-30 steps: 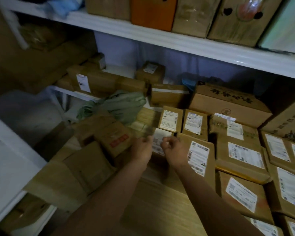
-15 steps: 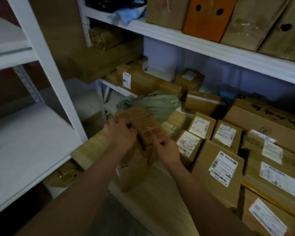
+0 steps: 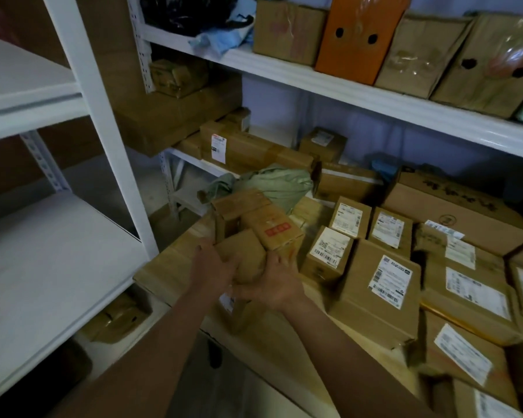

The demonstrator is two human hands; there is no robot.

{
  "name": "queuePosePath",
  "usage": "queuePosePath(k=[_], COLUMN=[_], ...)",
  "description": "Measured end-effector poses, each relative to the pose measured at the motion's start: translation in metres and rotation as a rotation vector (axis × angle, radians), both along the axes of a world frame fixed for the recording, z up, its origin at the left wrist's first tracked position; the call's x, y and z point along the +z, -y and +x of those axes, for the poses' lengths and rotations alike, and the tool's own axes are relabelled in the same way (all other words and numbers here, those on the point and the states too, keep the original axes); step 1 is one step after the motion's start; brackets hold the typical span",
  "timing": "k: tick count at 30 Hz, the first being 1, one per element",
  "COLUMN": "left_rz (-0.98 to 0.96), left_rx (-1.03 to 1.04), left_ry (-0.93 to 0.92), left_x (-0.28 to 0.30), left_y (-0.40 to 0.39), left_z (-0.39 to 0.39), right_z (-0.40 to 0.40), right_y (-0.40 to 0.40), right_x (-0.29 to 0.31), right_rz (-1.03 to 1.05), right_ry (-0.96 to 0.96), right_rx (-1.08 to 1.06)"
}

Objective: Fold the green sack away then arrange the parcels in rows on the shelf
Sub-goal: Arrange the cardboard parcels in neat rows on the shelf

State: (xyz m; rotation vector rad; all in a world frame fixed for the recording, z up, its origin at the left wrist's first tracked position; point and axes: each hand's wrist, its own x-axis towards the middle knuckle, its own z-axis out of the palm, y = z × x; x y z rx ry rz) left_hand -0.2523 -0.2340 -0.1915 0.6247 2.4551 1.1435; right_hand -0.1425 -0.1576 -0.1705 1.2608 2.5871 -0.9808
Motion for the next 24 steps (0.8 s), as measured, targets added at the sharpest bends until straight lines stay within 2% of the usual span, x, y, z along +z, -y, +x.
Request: queuePosePath(k=[5, 8, 10, 13, 16, 19, 24], left_rz=[0.135, 0.191, 0.133, 0.0, 0.081, 0.041, 0.004], left_rx=[-0.062, 0.028, 0.05, 0.054, 0.102, 0.059, -0.171], left_ry=[-0.044, 0.038, 0.106, 0.404, 0.766, 0.919, 1.133], left_x=[0.016, 0.017, 0.008, -0.004, -0.006, -0.005, -0.006], left_y=[-0.003, -0.003, -0.003, -0.004, -0.002, 0.004, 0.008], left_z=[0.014, 0.009, 0.006, 0.01, 0.018, 0.024, 0.046], right_z=[0.017, 0.039, 0.056, 0.077, 0.097, 0.117, 0.147], right_y=[-0.003, -0.016, -0.023, -0.032, -0.033, -0.032, -0.022], right_x=[-0.007, -0.003, 0.002, 0.003, -0.002, -0.011, -0.024], right_rz=[0.001, -0.208, -0.391, -0.474, -0.502, -0.539, -0.603], right_ry=[-0.044, -0.244, -0.368, -0.402, -0.38, -0.416, -0.455], right_rx=[-0.138, -0.224, -0.315, -0.383, -0.414, -0.514, -0.649])
